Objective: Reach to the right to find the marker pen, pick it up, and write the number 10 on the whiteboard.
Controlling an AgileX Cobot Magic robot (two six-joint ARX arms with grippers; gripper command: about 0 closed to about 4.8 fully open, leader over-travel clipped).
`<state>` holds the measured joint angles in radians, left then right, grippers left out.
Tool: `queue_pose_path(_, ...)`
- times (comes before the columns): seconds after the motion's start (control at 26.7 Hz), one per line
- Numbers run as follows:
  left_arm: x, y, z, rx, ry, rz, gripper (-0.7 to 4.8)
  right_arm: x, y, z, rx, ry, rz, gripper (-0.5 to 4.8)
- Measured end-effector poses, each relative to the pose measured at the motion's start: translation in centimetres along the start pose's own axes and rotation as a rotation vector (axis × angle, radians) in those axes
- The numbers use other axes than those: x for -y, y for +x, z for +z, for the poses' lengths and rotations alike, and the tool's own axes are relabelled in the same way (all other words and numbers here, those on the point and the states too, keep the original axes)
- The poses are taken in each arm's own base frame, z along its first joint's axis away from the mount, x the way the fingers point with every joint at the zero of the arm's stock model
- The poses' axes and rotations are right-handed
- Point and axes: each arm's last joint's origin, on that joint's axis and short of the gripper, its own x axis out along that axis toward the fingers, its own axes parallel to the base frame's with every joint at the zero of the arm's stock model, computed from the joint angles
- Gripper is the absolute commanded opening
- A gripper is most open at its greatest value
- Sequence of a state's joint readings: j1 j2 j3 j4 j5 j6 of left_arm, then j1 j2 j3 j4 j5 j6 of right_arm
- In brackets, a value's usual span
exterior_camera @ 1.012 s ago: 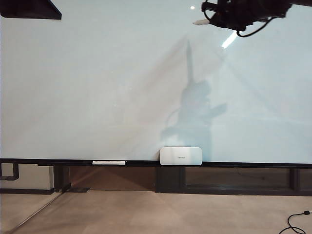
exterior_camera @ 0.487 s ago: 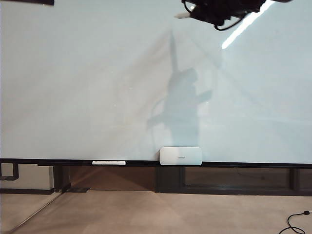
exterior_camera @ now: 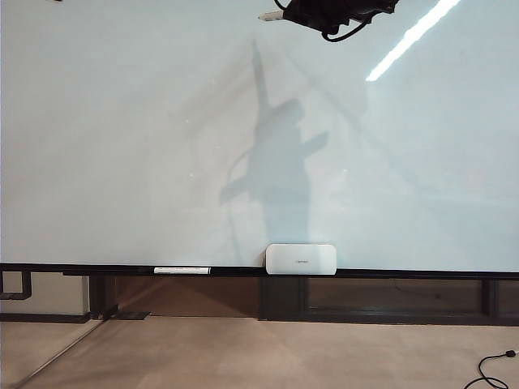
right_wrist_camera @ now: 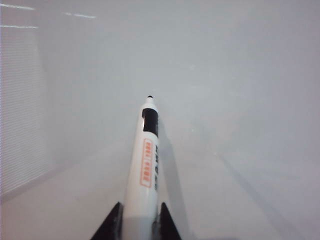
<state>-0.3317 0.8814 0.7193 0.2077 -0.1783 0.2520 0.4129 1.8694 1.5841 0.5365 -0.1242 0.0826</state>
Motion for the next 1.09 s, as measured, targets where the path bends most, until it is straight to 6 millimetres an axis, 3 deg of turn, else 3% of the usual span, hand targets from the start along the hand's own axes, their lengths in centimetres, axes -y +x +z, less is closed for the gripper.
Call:
queue_pose_path(0.56,-1.1,-0.8,3.6,0.105,0.065,0.037,-0.06,-0.2,1.8,1.5,0.018,0.009,0.009,-0.01)
queue_pose_path(1.09,-0.8,-0.8,3.5,0.095,0.013,-0.060,-0.06,-0.6,3.4,1.1,-0.005,0.028,0.017,-0.01)
